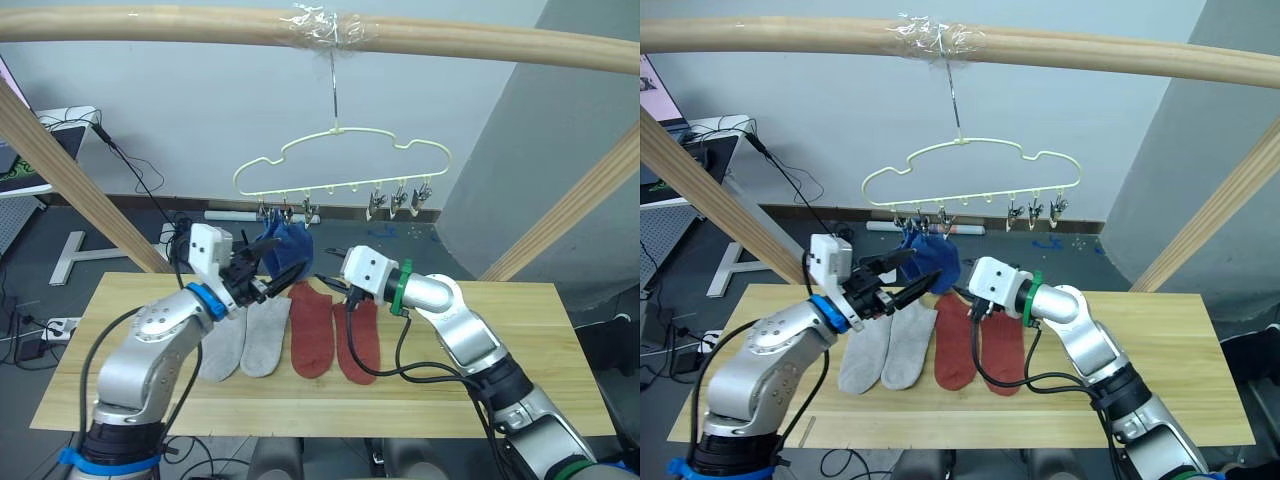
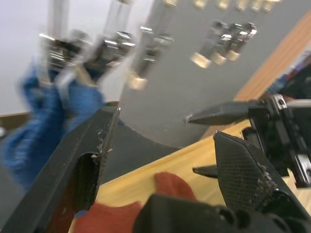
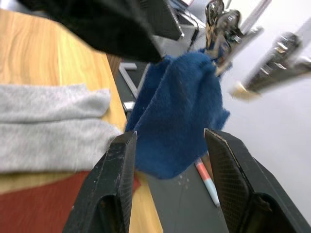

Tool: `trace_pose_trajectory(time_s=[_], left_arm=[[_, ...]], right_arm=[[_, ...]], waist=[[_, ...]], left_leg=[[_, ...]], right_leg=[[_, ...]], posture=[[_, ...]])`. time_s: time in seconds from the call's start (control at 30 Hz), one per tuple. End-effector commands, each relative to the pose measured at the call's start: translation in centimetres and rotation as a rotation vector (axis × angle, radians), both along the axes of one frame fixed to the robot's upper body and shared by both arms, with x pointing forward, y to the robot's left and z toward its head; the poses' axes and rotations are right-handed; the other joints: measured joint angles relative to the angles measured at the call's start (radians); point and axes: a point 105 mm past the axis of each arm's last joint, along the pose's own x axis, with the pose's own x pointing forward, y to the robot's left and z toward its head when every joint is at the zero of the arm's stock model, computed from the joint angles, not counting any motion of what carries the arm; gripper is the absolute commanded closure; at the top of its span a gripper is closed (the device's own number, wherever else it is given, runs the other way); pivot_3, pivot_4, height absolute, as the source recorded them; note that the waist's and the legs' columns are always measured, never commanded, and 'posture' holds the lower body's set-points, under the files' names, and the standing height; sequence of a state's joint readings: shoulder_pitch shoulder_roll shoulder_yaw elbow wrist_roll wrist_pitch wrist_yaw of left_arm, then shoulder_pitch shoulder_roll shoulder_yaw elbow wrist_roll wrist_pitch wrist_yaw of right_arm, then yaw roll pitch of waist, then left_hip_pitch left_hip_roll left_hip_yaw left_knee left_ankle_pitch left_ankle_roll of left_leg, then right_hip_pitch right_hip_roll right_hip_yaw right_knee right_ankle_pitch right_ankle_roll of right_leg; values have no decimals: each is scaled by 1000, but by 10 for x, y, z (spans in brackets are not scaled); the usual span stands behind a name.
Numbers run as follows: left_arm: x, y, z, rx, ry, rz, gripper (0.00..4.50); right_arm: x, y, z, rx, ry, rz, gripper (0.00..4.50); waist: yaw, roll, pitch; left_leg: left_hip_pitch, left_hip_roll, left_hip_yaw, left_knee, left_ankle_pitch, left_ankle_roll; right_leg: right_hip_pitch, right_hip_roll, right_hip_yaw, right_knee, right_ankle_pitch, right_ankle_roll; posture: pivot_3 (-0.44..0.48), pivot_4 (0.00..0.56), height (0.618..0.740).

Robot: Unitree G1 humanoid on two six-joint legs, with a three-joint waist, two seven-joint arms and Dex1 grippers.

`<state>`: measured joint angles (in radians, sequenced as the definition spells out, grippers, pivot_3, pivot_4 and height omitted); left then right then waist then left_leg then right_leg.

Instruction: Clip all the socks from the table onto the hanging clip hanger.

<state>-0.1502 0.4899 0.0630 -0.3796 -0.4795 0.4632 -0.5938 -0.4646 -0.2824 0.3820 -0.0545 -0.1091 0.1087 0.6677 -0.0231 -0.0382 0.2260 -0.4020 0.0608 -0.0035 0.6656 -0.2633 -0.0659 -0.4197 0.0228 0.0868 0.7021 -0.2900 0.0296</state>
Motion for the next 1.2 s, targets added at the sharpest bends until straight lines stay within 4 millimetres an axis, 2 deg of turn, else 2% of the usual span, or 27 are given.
trace_pose_trajectory(time_s=[0.03,0.2,0.3,0.47,0.63,1.0,1.2], left_arm=[[2,-10,4,37,-124,25,932],[14,-16,-6,45,-236,173,932],[17,-17,-5,33,-263,217,932],[28,-32,1,31,-311,272,932],[34,-39,5,31,-335,286,932],[45,-35,11,23,-375,367,932],[47,-40,22,-11,-405,385,932]], right_arm=[[-9,-7,19,43,-30,7,2235],[-20,-26,24,29,-13,-21,2235],[-22,-34,26,29,-1,-42,2235],[-29,-50,41,50,6,-63,2235],[-29,-61,44,41,18,-84,2235],[-28,-63,49,48,16,-84,2235],[-32,-53,62,105,8,3,2235]], waist=[[-1,0,0],[-2,0,0],[-4,0,0],[-7,0,0],[-9,0,0],[-10,0,0],[-11,0,0]], left_leg=[[0,0,0,0,0,0],[0,-1,1,0,0,0],[0,0,1,0,0,0],[0,-1,1,0,0,1],[0,-1,2,0,0,1],[0,-1,2,0,0,1],[0,-1,2,0,0,1]], right_leg=[[0,0,0,0,0,0],[0,0,1,0,0,0],[0,0,2,0,0,0],[0,1,2,0,0,0],[0,1,2,0,0,0],[0,1,2,0,0,0],[0,1,2,0,0,0]], posture=[[39,204,700],[8,209,700],[7,211,700],[-17,211,700],[-34,208,700],[-51,205,700],[-49,204,700]])
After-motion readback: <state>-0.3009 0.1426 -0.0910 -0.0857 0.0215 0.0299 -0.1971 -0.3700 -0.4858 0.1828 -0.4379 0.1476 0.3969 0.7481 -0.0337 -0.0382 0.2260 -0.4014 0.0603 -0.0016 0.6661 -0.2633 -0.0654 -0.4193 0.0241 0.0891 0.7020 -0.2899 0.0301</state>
